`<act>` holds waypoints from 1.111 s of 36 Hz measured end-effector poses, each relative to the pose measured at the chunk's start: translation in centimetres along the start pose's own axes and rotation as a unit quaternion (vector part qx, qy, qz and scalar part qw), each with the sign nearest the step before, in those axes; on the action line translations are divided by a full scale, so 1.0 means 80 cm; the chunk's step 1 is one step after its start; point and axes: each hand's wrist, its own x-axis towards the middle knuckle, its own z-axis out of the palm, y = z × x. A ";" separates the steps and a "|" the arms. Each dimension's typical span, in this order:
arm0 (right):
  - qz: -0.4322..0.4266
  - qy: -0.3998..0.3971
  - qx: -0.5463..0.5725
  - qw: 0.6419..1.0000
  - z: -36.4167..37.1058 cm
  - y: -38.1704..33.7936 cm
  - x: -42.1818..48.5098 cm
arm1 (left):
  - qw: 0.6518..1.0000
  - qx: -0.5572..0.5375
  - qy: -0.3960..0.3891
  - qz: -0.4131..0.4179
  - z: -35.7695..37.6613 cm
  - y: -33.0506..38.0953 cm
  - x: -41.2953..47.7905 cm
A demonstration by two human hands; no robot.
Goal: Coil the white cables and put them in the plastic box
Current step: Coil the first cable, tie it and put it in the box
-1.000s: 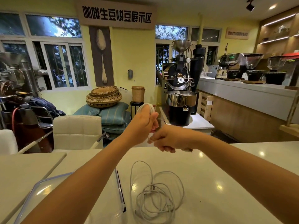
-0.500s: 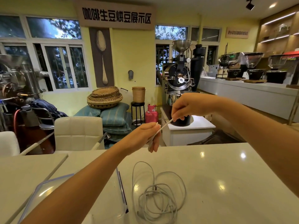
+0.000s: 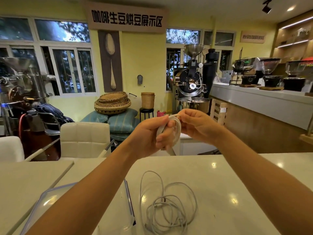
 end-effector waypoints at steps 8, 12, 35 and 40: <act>-0.005 0.074 0.206 0.976 0.030 0.045 0.018 | 0.997 -0.042 0.056 0.022 -0.009 -0.002 0.007; 0.030 0.114 0.235 0.965 0.034 0.051 0.020 | 0.994 0.019 0.110 0.013 -0.015 -0.005 0.008; 0.135 0.141 0.052 0.979 0.031 0.035 0.009 | 0.845 0.343 0.408 -0.032 -0.012 -0.013 0.026; 0.122 0.140 -0.020 0.982 0.035 0.039 0.011 | 0.818 0.390 0.422 -0.027 -0.008 -0.013 0.028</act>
